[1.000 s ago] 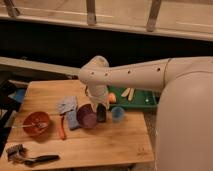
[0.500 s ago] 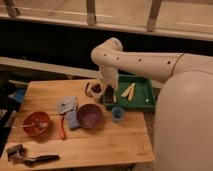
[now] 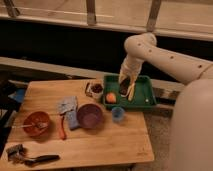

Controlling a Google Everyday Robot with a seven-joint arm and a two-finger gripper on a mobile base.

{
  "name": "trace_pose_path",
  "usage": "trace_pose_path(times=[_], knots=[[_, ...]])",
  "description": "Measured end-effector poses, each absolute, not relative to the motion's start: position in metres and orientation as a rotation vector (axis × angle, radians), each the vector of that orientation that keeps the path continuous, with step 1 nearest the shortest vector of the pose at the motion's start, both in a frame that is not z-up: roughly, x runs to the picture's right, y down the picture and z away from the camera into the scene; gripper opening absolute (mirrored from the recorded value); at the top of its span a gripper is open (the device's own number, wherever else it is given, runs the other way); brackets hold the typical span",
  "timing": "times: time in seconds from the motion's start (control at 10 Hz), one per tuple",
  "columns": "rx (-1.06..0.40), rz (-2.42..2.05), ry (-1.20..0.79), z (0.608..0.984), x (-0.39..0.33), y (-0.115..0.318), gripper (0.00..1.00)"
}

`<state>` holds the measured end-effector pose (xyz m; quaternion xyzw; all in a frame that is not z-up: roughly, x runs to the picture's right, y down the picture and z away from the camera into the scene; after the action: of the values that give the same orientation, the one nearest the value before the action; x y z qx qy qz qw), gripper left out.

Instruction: Place eraser in tray

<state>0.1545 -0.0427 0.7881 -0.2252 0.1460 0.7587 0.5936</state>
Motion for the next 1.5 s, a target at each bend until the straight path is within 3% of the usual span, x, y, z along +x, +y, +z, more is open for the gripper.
trace_pose_path(times=[0.8, 1.2, 1.5], knots=[[-0.552, 1.837, 0.318, 0.8, 0.181, -0.034, 0.0], [-0.425, 1.955, 0.369, 0.83, 0.228, -0.048, 0.0], [-0.407, 2.011, 0.394, 0.854, 0.245, -0.038, 0.02]])
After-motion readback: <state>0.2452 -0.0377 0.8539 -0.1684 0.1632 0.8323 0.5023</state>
